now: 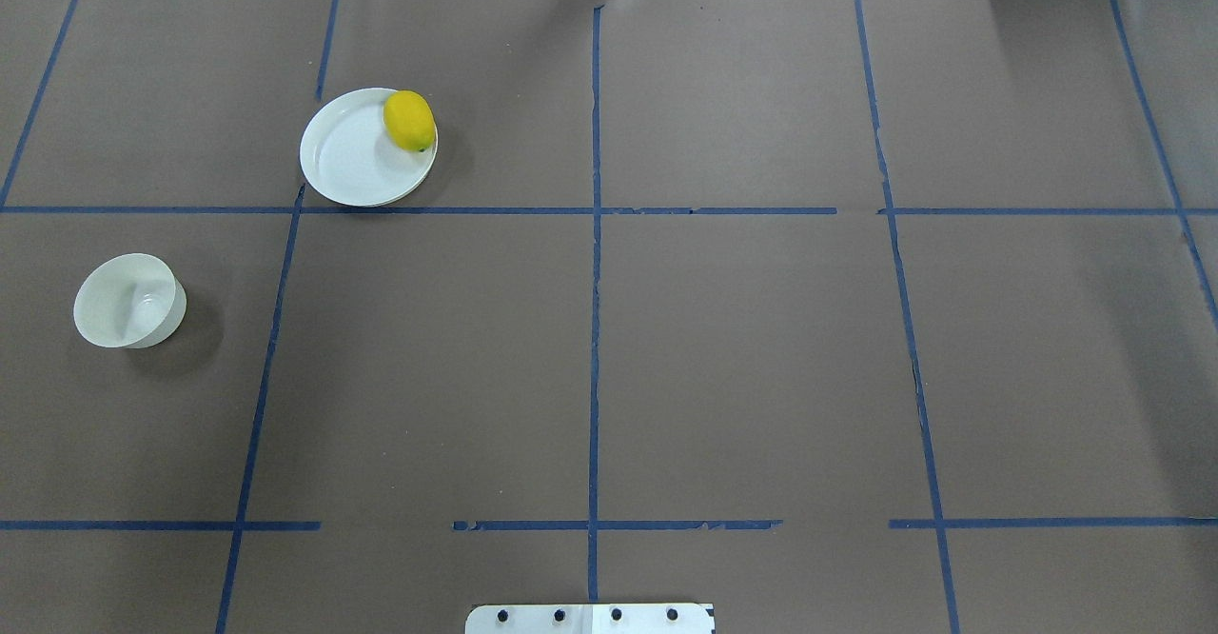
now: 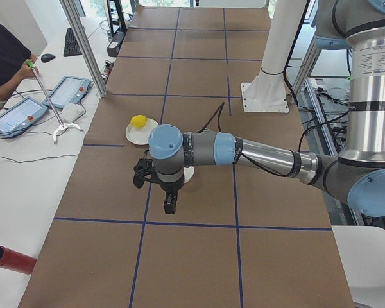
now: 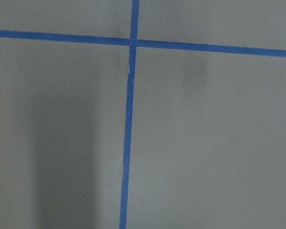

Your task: Move lemon from plate to bowl

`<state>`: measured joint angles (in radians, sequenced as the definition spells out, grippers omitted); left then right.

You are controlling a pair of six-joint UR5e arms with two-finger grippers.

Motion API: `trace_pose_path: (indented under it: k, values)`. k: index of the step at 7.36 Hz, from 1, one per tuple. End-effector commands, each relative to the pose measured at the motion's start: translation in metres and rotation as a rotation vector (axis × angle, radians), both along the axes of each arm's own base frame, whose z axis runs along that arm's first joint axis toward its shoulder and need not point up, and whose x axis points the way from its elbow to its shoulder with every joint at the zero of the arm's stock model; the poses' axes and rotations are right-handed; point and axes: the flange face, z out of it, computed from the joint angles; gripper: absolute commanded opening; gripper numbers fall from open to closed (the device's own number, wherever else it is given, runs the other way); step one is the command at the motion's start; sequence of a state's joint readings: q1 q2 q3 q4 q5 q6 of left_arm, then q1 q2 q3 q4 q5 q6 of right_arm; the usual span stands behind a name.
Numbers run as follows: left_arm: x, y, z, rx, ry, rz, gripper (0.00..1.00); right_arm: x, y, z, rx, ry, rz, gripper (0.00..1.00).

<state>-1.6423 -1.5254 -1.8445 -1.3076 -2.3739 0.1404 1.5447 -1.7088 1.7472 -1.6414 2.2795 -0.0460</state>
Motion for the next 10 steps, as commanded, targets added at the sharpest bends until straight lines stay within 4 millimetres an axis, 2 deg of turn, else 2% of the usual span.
trace_pose_path:
  k: [1,2,5,6,7,8,10]
  values:
    - [0.001,-0.003,-0.009,0.031,0.003,0.002,1.0,0.0,0.0,0.0,0.0,0.0,0.0,1.0]
    - [0.0,-0.002,-0.016,0.045,-0.002,0.005,1.0,0.0,0.0,0.0,0.0,0.0,0.0,1.0]
    - [0.007,0.0,-0.013,0.059,0.006,0.018,1.0,0.0,0.0,0.0,0.0,0.0,0.0,1.0]
    - [0.028,-0.008,-0.013,0.104,0.004,0.062,1.0,0.0,0.0,0.0,0.0,0.0,0.0,1.0]
    - [0.075,-0.018,-0.023,0.145,0.044,0.137,1.0,0.0,0.0,0.0,0.0,0.0,0.0,1.0]
    - [0.134,-0.023,-0.049,0.103,0.119,0.135,1.0,0.0,0.0,0.0,0.0,0.0,0.0,1.0]
    - [0.251,-0.062,-0.132,0.052,0.189,0.094,0.99,0.0,0.0,0.0,0.0,0.0,0.0,1.0]
